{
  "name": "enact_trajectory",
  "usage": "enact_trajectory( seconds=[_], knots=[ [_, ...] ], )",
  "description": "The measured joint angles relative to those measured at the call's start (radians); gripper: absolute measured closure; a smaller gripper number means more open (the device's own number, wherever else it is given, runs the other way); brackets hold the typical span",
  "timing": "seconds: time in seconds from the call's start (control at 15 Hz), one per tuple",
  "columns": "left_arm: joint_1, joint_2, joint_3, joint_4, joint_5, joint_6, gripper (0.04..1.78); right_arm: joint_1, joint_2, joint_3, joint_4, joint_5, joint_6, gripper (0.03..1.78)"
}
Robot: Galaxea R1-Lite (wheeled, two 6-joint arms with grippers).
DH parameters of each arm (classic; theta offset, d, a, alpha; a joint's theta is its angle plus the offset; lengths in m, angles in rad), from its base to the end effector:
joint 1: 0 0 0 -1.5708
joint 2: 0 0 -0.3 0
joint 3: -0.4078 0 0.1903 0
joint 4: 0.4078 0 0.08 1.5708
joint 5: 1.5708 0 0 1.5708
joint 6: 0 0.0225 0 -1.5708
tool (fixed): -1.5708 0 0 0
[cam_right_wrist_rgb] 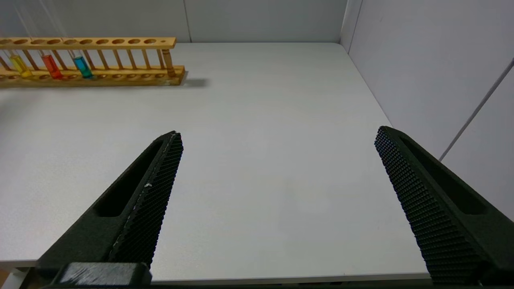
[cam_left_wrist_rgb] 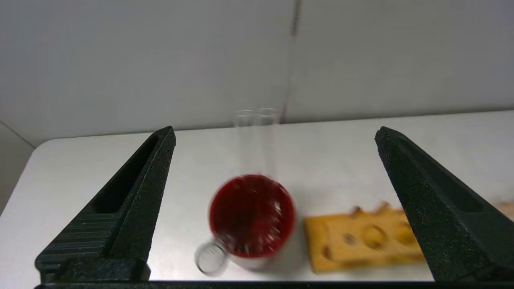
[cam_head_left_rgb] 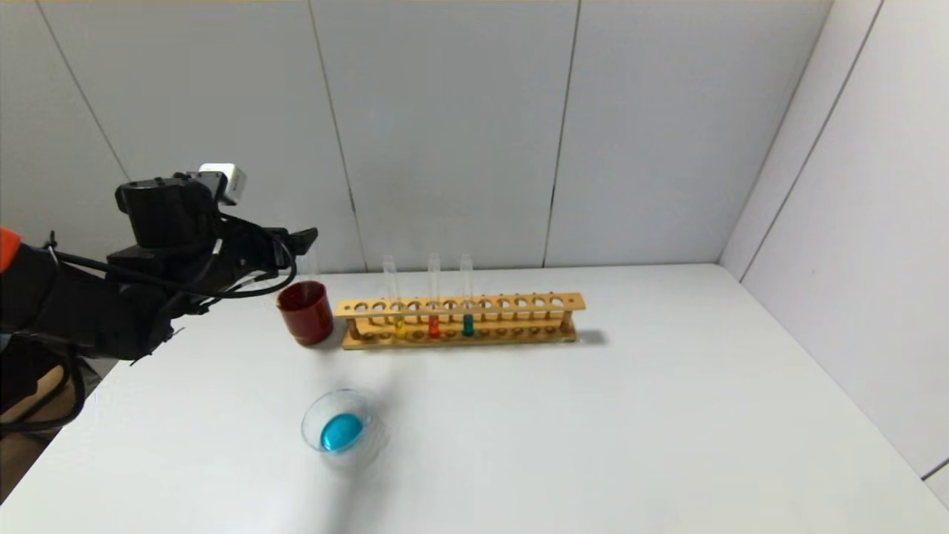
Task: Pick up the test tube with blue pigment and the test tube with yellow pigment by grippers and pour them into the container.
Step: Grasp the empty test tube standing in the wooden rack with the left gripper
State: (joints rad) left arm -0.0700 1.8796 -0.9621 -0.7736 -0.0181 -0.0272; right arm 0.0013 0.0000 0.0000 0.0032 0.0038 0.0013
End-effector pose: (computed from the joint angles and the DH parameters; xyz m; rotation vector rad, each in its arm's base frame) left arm 0.3578 -0.0255 0.1783 -0.0234 0.1451 -0.0860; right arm -0.0228 0.0001 0.0751 0.0013 0.0032 0.0051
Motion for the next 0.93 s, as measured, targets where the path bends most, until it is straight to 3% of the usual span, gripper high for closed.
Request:
enact_trajectory(
  seconds=[0.2,0.47,0.67,0.93],
  knots=[
    [-0.094,-0.157,0.009,0.26,0.031,-0.003,0.07,0.0,0.0,0.0,0.0,0.0,0.0,0.06],
    [-0.267,-0.309,0.039,0.617,0.156,-0.06,0.07,0.0,0.0,0.0,0.0,0.0,0.0,0.06],
    [-0.351,-0.35,0.097,0.644,0.17,-0.179,0.07,0.0,0.0,0.0,0.0,0.0,-0.001,0.06],
    [-0.389,-0.341,0.141,0.566,0.174,-0.266,0.07,0.0,0.0,0.0,0.0,0.0,0.0,0.06]
  ],
)
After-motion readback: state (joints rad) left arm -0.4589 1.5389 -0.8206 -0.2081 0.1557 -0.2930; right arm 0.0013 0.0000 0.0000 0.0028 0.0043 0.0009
